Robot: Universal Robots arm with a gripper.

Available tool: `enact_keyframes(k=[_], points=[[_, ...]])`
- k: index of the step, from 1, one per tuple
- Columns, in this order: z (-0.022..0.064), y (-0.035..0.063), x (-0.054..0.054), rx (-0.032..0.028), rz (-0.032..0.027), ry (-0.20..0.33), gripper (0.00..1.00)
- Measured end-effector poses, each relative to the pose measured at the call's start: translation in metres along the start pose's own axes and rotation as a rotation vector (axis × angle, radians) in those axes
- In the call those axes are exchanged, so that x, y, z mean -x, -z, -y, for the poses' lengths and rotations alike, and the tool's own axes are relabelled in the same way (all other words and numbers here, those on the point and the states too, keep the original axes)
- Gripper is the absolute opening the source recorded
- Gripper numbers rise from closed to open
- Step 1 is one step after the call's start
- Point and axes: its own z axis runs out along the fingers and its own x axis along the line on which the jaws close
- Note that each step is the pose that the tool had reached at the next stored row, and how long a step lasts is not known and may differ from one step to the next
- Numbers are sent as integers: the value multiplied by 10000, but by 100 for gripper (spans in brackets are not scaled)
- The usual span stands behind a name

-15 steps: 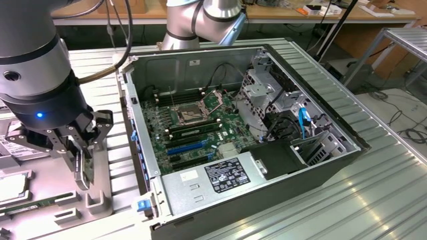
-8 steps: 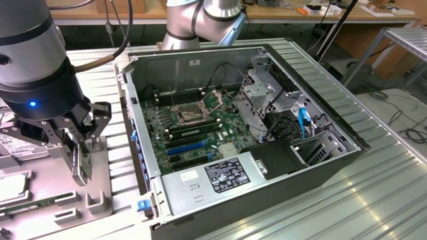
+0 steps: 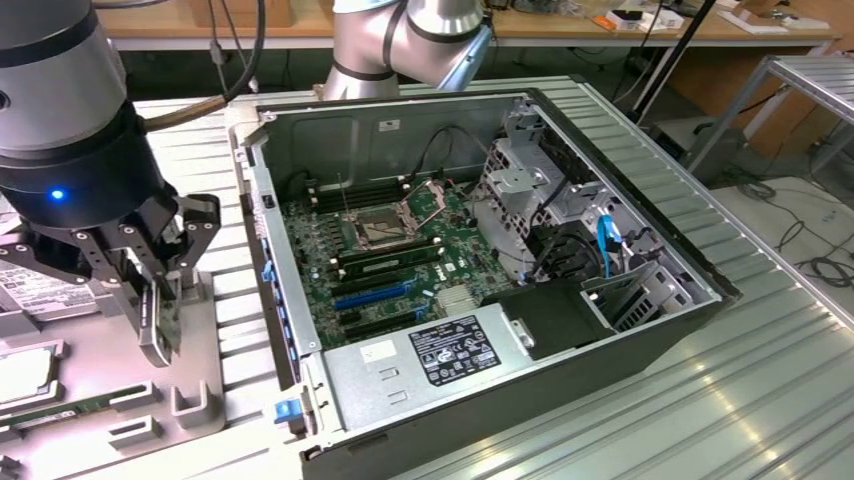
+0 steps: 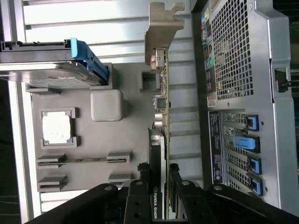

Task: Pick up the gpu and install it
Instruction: 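Pick up the gpu and move the gpu toward the slot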

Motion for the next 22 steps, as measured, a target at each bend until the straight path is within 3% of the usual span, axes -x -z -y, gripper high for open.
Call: enact_keyframes(k=[10, 22], points=[[-6, 135, 4, 0, 0, 0, 27], [-10, 223, 6, -1, -1, 0, 27]])
